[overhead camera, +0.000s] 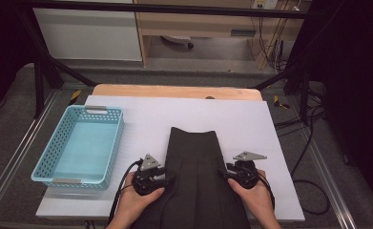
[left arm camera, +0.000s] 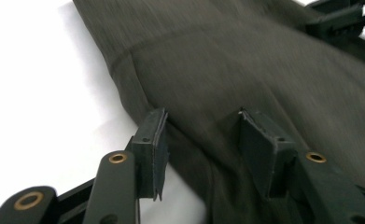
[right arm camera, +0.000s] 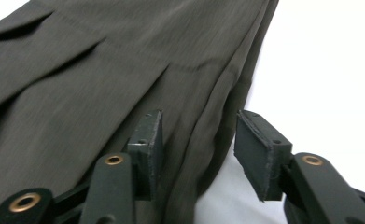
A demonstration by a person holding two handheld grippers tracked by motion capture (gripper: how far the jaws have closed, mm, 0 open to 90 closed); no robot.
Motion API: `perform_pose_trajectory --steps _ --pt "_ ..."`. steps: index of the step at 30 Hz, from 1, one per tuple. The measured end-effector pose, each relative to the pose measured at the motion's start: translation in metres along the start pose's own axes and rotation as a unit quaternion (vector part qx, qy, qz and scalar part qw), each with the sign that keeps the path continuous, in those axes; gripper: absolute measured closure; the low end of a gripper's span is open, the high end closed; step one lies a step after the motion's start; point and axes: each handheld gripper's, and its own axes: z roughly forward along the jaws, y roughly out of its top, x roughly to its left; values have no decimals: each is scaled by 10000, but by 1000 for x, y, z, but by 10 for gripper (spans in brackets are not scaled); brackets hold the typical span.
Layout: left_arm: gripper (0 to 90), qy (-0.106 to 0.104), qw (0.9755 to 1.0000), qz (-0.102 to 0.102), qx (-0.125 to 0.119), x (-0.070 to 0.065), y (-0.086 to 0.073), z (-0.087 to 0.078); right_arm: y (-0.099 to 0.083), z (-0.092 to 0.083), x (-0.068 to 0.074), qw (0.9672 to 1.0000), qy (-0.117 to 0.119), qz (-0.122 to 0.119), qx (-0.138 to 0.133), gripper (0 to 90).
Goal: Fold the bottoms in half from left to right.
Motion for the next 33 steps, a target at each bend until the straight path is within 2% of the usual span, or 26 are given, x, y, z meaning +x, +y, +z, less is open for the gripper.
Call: perform_pose_trajectory --steps 4,8,9,10,12,13,14,18,21,25,28,30,31,32,33 --pt "508 36 10000 -24 60 9 8 14 12 14 -6 10000 -18 52 28 484" --pt "553 -38 9998 33 206 13 8 25 12 29 -10 9997 7 100 222 489" --pt "580 -38 9998 33 206 13 8 25 11 29 -10 9998 35 112 190 523" --pt "624 12 9996 150 239 13 7 27 11 28 -10 9997 100 127 191 580" --pt "710 -55 9996 88 272 14 7 26 10 27 -9 9996 115 89 242 668" --pt "762 -55 9996 88 272 14 7 26 10 27 -9 9996 115 89 242 668" --pt "792 -55 9996 108 259 14 6 24 10 25 -8 9994 178 65 278 763" --pt "845 -39 9995 177 269 11 3 20 9 22 -3 9994 180 -49 303 800" --pt "850 -89 9990 292 340 1 -3 9 3 16 4 9991 220 -113 335 801" --pt "850 -224 9983 358 414 -7 -12 -5 -9 3 13 9986 341 -195 350 798" --pt "825 -181 9984 384 386 -9 -13 -9 -13 0 15 9989 317 -210 268 744" --pt "731 -113 9988 338 323 -7 -10 -10 -10 0 14 9990 294 -234 260 622" --pt "656 -113 9988 338 323 -7 -10 -10 -10 0 14 9990 294 -234 260 622" --pt "576 39 9990 331 303 -4 -4 -11 -5 -1 12 9992 215 -258 203 547" --pt "531 39 9990 331 303 -4 -4 -11 -2 -2 10 9993 182 -263 172 525"
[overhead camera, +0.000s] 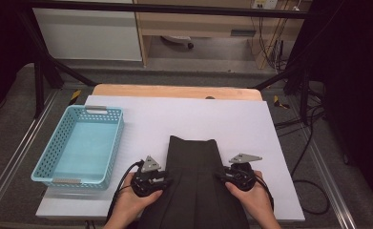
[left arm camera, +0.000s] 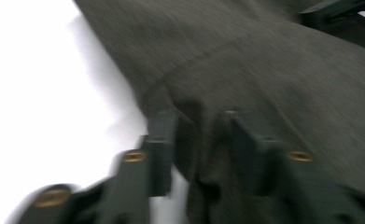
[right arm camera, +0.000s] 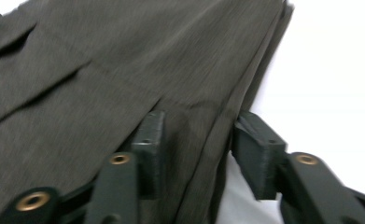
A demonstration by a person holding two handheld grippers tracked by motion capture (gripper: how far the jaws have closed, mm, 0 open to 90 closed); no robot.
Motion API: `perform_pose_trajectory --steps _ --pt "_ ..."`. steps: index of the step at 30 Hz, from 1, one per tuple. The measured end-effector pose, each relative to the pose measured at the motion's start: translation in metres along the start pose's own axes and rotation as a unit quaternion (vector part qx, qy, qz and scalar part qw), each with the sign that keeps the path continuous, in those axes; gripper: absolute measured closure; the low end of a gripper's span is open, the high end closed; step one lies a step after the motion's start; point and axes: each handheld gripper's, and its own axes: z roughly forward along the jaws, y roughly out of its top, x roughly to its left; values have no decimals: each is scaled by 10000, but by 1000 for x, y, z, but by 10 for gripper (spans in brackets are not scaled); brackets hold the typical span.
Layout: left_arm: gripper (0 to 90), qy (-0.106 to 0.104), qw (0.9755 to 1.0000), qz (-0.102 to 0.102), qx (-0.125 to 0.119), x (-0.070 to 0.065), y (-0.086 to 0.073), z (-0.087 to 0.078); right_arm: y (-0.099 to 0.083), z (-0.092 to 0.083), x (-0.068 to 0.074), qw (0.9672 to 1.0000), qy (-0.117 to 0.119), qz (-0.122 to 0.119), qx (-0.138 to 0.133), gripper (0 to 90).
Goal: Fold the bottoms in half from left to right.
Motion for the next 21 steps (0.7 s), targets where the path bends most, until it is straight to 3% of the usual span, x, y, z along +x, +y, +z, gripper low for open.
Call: perform_pose_trajectory --steps 1,5,6,9,12,15,19,21 --pt "502 129 9999 -37 -53 5 7 0 4 -1 -2 10000 -32 0 -39 508" --pt "439 276 9995 -55 -165 14 21 1 18 -2 -8 9999 -111 8 -126 490" --pt "430 338 9992 -64 -221 20 32 5 29 1 -12 9998 -160 16 -150 490" --pt "397 288 9991 -153 -284 27 45 17 43 11 -18 9996 -229 -13 -162 491" --pt "386 356 9990 -94 -271 32 55 32 52 25 -24 9995 -254 -38 -187 491" --pt "359 406 9988 -134 -233 37 61 49 56 38 -29 9994 -303 33 -190 467" --pt "337 674 9977 -7 -56 42 60 68 57 52 -33 9991 -361 -4 -209 458" --pt "337 653 9978 -95 71 44 58 74 56 56 -36 9990 -380 -18 -216 445"
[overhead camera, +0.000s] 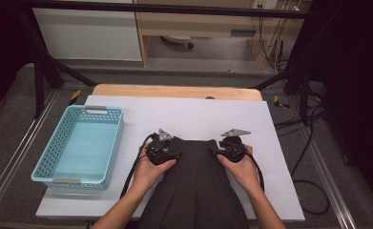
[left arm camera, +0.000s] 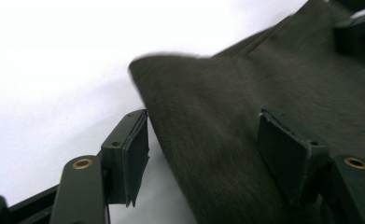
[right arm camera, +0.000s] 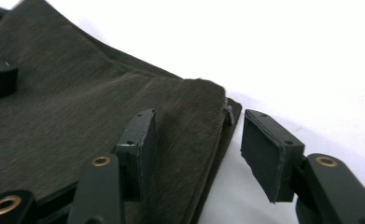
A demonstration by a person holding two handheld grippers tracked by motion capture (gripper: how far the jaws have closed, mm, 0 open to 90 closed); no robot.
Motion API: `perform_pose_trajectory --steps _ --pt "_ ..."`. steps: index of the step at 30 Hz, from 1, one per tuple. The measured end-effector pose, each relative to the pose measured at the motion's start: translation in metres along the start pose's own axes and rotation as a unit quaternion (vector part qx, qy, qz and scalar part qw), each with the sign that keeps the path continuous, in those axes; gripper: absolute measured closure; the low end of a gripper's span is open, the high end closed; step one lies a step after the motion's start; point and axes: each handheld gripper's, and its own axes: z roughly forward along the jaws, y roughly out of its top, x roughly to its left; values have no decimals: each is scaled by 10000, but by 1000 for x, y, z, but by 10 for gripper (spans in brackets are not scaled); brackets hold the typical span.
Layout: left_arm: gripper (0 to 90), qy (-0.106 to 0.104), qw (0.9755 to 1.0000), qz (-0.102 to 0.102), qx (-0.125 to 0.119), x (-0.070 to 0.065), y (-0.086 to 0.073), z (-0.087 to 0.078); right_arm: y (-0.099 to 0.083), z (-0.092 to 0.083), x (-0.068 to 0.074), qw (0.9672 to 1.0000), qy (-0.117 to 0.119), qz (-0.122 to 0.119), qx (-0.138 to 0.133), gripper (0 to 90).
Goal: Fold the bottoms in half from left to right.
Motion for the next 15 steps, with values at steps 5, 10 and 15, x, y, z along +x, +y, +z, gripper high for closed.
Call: perform_pose_trajectory --steps 5,10,15 --pt "335 -19 10000 -67 29 3 -3 9 -2 8 -5 10000 -4 9 18 414" --pt "407 -60 10000 5 -14 2 -4 10 -3 17 -8 10000 37 -4 30 392" --pt "511 -170 9998 -1 -35 1 -3 10 0 22 -9 10000 60 40 -6 373"
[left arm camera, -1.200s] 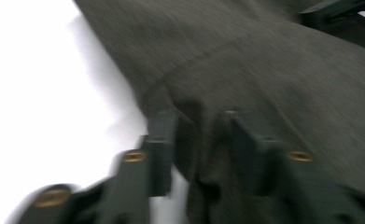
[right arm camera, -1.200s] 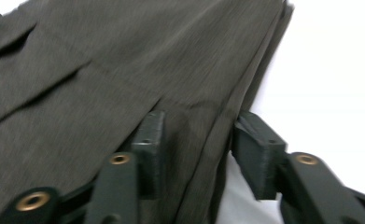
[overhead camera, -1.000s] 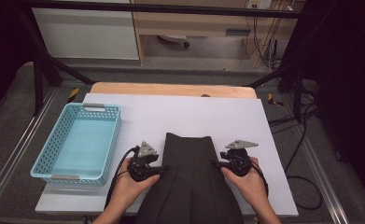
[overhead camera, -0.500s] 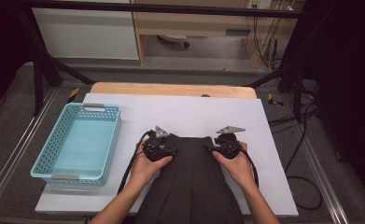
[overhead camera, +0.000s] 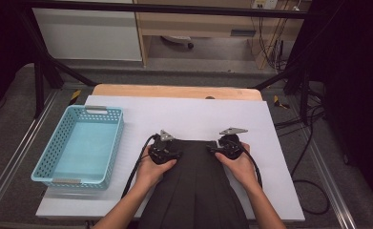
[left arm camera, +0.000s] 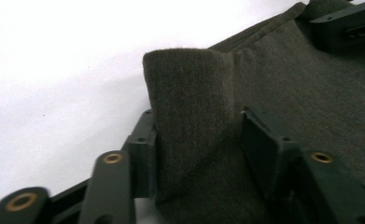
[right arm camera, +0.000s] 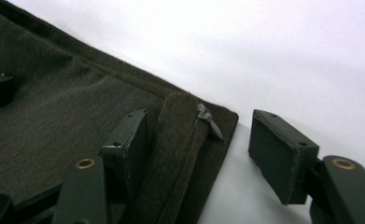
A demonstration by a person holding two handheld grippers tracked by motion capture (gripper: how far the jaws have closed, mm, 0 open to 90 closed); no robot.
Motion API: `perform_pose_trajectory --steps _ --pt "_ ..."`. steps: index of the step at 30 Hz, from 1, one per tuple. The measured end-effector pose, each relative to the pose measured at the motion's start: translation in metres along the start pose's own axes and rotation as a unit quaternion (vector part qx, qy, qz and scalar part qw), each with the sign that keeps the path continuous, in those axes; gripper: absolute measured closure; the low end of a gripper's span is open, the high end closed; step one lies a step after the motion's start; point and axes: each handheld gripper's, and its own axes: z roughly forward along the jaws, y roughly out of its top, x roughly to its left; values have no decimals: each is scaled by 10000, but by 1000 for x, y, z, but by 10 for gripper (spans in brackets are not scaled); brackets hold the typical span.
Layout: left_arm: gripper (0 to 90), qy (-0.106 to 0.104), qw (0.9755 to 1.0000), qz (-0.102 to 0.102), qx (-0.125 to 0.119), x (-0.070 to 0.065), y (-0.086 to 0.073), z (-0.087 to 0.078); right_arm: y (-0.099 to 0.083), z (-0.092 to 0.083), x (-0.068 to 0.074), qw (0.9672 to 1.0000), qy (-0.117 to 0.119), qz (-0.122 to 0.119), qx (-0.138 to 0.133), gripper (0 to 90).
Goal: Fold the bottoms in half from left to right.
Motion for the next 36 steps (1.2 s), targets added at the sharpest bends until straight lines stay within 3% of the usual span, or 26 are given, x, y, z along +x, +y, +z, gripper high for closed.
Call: perform_pose_trajectory --steps 3,12,16,19,24,28,36 --pt "555 -39 10000 -15 5 0 0 0 0 1 1 10000 -4 -27 -20 383" --pt "647 -109 9999 -64 -17 1 0 0 0 -1 7 9997 179 -122 59 553" --pt "673 -110 9999 -83 -38 1 -1 -1 0 -4 14 9993 315 -156 144 685" --pt "771 -168 9998 -122 -69 1 -1 -1 0 -5 19 9992 273 -235 146 750" --pt "829 -196 9995 -212 -92 1 0 -2 2 -8 23 9990 153 -404 80 794" --pt "845 -218 9985 -342 -367 3 9 -11 10 -16 23 9990 147 -392 -124 802" --pt "849 -129 9971 -223 -719 8 47 -34 42 -36 22 9975 -10 -446 -543 805"
